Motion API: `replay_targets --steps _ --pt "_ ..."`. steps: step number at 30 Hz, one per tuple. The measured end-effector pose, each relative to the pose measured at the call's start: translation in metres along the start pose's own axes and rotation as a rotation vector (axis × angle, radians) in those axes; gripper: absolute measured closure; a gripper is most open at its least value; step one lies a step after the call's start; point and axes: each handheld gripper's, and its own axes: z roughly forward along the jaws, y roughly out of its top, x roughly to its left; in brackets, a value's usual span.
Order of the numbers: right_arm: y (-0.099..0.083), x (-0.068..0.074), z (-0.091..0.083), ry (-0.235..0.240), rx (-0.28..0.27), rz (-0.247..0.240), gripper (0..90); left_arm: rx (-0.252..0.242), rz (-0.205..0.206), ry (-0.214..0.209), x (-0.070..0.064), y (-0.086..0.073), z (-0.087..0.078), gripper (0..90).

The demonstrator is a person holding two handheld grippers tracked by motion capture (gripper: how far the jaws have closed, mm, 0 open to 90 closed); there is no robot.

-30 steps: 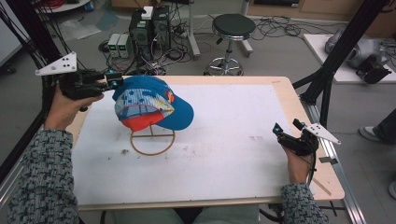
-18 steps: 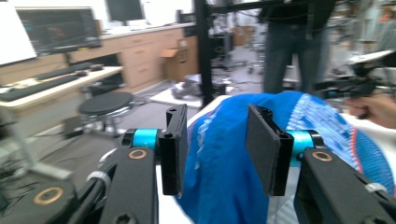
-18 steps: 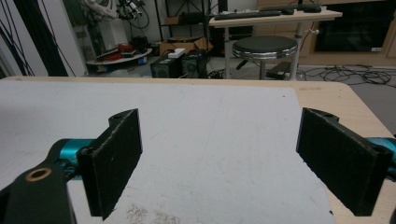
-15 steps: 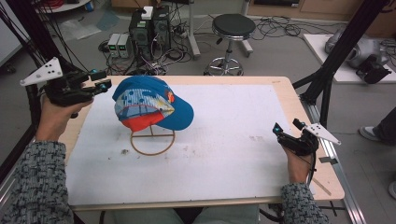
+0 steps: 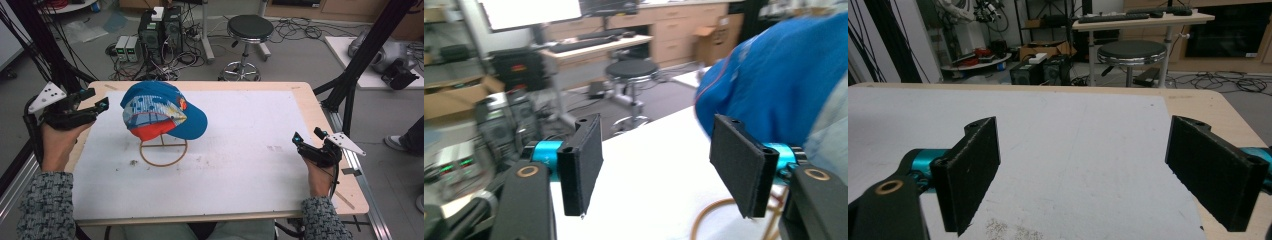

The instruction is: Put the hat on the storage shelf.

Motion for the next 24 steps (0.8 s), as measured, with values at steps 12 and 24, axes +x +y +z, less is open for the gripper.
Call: replay_targets --steps 12,24 --pt "0.0 0.0 -0.004 -0.005 -0.003 -0.001 13.5 0.03 -0.042 0.122 -0.013 -0.028 -0.001 28.4" --pt "0.0 0.002 -0.006 -0.004 -0.004 -0.006 13.5 0.041 -0.091 0.201 -0.016 -0.061 -0.008 27.9"
